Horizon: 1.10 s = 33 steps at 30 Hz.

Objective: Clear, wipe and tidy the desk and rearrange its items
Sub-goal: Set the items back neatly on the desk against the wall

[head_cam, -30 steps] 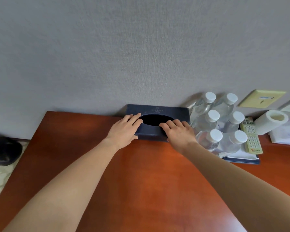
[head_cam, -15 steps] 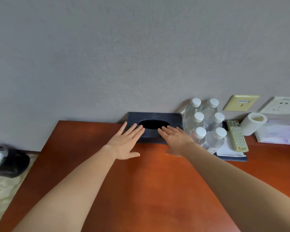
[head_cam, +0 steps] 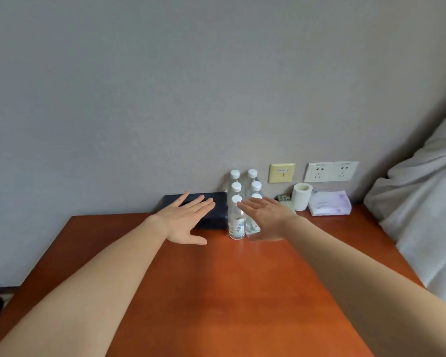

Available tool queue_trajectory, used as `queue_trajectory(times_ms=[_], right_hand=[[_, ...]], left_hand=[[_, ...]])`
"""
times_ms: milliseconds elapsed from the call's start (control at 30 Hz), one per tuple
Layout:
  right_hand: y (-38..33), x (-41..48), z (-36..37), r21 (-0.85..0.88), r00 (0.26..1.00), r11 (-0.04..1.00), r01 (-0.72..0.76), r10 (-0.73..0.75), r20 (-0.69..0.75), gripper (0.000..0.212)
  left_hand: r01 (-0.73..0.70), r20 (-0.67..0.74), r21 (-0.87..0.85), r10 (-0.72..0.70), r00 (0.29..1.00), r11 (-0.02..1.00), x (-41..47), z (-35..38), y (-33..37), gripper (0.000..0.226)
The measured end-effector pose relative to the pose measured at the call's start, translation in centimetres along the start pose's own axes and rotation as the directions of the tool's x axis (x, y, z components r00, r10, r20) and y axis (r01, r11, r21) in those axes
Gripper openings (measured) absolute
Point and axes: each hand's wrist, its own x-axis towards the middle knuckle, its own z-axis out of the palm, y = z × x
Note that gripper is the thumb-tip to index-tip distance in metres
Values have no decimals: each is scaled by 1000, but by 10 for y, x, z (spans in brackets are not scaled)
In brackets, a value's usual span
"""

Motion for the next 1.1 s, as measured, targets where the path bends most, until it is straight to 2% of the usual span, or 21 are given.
queue_trajectory(times_ms=[200,333,567,767,933,1100], right_hand=[[56,-97,2,-47,972,972,-229,226,-60,102],[90,-179,8,-30,934,936,-351,347,-88,94],[146,-341,35,-36,804,806,-591,586,-99,84],[178,-495,60,-47,648,647,-761,757,-83,80],[183,-607,81,-29,467,466,-884,883,-46,80],[152,-702,103,-13,241,241,-970,970,-8,74]], left_hand=[[-71,-68,5,72,995,997,27,-50,71,100],[-155,-101,74,162,982,985,55,-80,142,90],[-393,-274,104,406,872,914,101,-126,304,78],[-586,-303,178,611,731,790,131,-167,462,77],[-713,-276,283,767,580,641,138,-190,581,78],[-837,-226,335,899,374,433,129,-209,688,77]])
